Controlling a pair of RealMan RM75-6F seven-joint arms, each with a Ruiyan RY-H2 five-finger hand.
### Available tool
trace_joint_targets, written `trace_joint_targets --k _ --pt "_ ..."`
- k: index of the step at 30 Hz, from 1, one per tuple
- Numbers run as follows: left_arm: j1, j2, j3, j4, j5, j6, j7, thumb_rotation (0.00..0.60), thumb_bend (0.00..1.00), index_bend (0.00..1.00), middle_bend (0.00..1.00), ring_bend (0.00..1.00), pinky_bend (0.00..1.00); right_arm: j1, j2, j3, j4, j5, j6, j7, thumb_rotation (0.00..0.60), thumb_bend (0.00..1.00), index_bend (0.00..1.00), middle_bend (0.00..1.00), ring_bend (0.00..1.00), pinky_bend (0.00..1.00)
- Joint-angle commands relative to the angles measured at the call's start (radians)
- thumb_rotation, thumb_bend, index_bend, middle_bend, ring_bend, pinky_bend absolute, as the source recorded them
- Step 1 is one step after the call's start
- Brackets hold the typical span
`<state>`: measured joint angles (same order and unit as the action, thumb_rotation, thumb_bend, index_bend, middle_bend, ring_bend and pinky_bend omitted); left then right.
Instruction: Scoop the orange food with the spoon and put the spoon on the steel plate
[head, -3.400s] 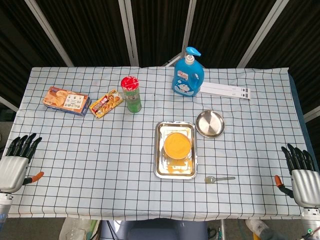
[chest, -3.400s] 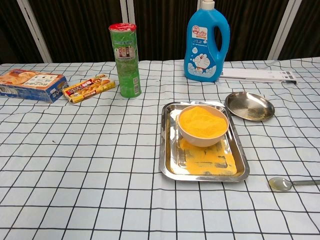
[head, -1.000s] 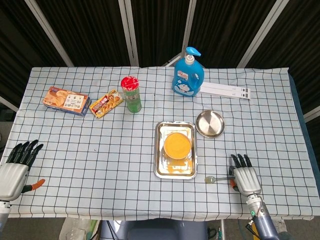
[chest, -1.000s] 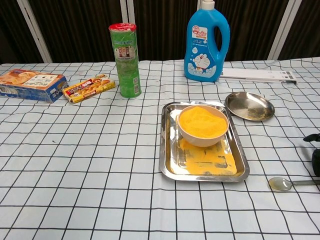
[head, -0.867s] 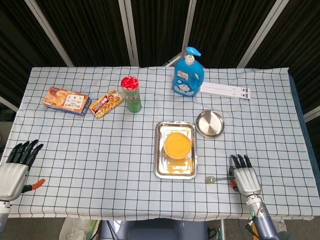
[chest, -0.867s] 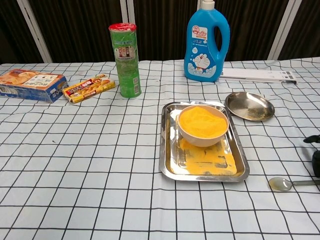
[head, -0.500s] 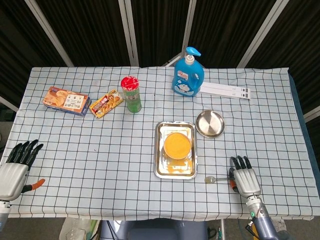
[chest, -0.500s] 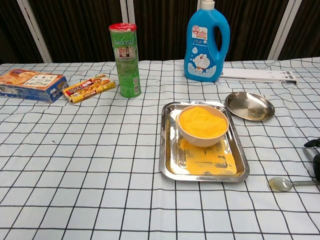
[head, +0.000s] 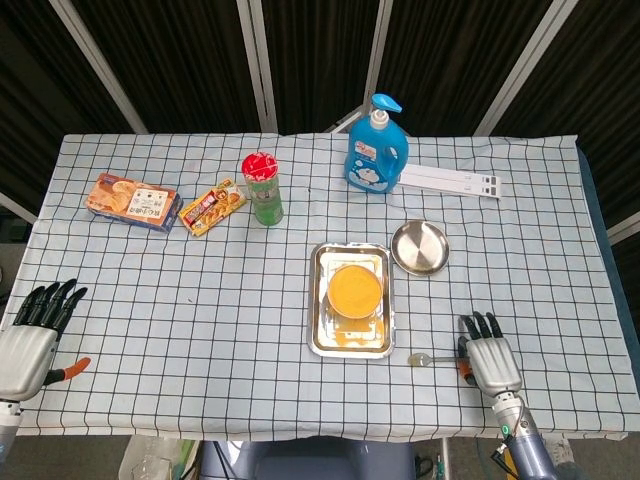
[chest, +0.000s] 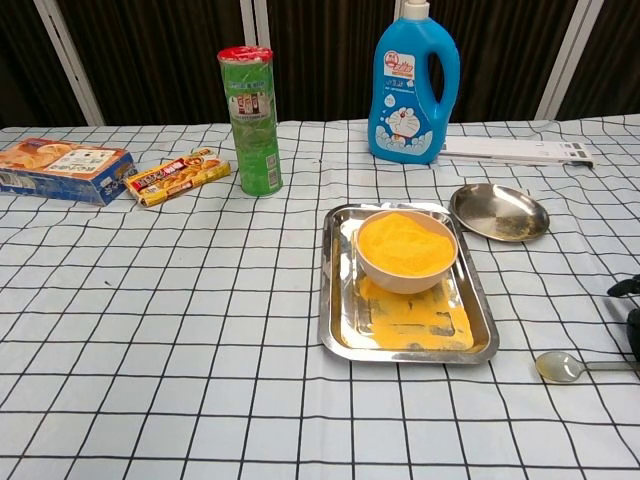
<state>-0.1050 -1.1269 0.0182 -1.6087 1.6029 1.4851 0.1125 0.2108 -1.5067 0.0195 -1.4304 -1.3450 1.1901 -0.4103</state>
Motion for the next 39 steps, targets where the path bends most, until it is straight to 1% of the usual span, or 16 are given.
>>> trace_joint_targets --k 1,4,7,13,18,24,27,33,39 --pt "-0.001 -0.001 0.0 0.0 -0.001 -0.002 0.001 0.6 0.0 0.0 0.0 0.0 0.0 0.003 0.011 0.003 -0.015 0.0 0.004 -0.007 0.6 0.53 0.58 0.14 0.0 0.0" --pt "-0.002 -0.001 -0.001 0.0 -0.001 -0.003 0.003 0.6 0.0 0.0 0.0 0.0 0.0 0.007 0.022 0.014 -0.036 0.005 0.009 -0.01 0.6 0.54 0.58 0.15 0.0 0.0" --pt "-0.002 -0.001 -0.001 0.0 -0.001 -0.004 0.004 0.6 0.0 0.0 0.0 0.0 0.0 0.013 0.036 0.037 -0.075 0.021 0.014 0.001 0.6 0.54 0.58 0.15 0.0 0.0" --pt "-0.003 -0.001 0.0 -0.001 0.002 -0.004 0.004 0.6 0.0 0.0 0.0 0.0 0.0 0.052 0.083 0.111 -0.179 0.072 0.01 -0.036 0.6 0.54 0.58 0.15 0.0 0.0" --pt "-0.004 0.0 0.0 0.001 0.004 -0.005 0.0 0.6 0.0 0.0 0.0 0.0 0.0 0.102 0.107 0.178 -0.247 0.145 -0.01 -0.116 0.6 0.54 0.58 0.15 0.0 0.0" --pt "-0.006 0.004 0.003 0.001 0.006 -0.01 -0.006 0.6 0.0 0.0 0.0 0.0 0.0 0.177 0.094 0.246 -0.298 0.29 -0.04 -0.242 0.6 0.54 0.58 0.15 0.0 0.0" --pt "-0.009 0.006 0.004 0.0 0.007 -0.017 -0.011 0.6 0.0 0.0 0.0 0.0 0.0 0.212 0.076 0.262 -0.303 0.34 -0.043 -0.299 0.6 0.54 0.58 0.15 0.0 0.0" --pt "-0.014 0.011 0.005 0.001 0.007 -0.025 -0.024 0.6 0.0 0.0 0.0 0.0 0.0 0.28 0.025 0.278 -0.285 0.439 -0.042 -0.403 0.6 0.54 0.58 0.15 0.0 0.0" --pt "-0.017 0.018 0.006 -0.001 0.005 -0.032 -0.044 0.6 0.0 0.0 0.0 0.0 0.0 0.336 -0.032 0.29 -0.253 0.521 -0.027 -0.467 0.6 0.54 0.58 0.15 0.0 0.0"
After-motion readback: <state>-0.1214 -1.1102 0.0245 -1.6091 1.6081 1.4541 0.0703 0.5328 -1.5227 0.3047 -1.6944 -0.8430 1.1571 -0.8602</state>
